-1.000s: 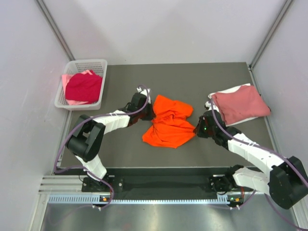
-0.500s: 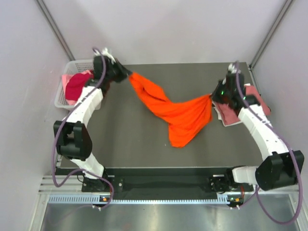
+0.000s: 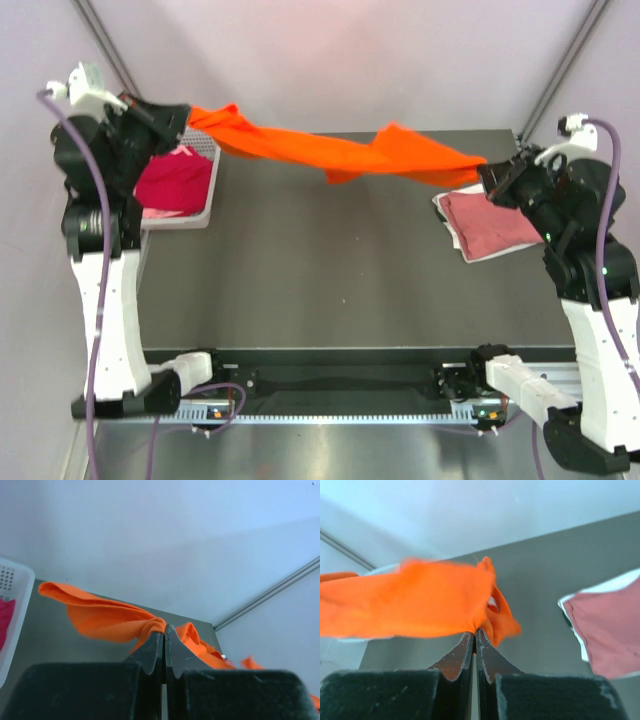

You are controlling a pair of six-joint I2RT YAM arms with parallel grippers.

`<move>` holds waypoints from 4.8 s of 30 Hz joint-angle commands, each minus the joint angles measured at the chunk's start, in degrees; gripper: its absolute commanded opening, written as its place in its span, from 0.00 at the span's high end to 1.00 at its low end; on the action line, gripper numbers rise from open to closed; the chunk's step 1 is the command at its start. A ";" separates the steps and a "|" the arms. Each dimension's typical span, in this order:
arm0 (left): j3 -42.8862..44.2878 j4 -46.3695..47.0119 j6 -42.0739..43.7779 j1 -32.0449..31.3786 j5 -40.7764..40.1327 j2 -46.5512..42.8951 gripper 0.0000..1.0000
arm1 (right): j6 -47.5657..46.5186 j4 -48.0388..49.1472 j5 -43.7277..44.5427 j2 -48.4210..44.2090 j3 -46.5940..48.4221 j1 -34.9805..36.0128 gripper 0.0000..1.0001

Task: Fold and stack the t-shirts
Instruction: Flatten the tshirt out

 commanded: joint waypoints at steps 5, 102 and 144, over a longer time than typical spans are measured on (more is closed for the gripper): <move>-5.99 -6.13 -0.96 -0.12 -9.01 -14.92 1.00 | -2.64 -6.94 0.84 -10.00 -1.30 -0.73 1.00; -60.38 26.47 -0.78 -4.69 -8.84 4.93 0.34 | -2.29 28.74 4.27 41.67 -28.63 -0.29 0.65; -59.24 22.44 2.29 -10.83 -12.88 4.57 0.34 | -5.63 37.61 10.05 23.77 -39.34 4.37 0.99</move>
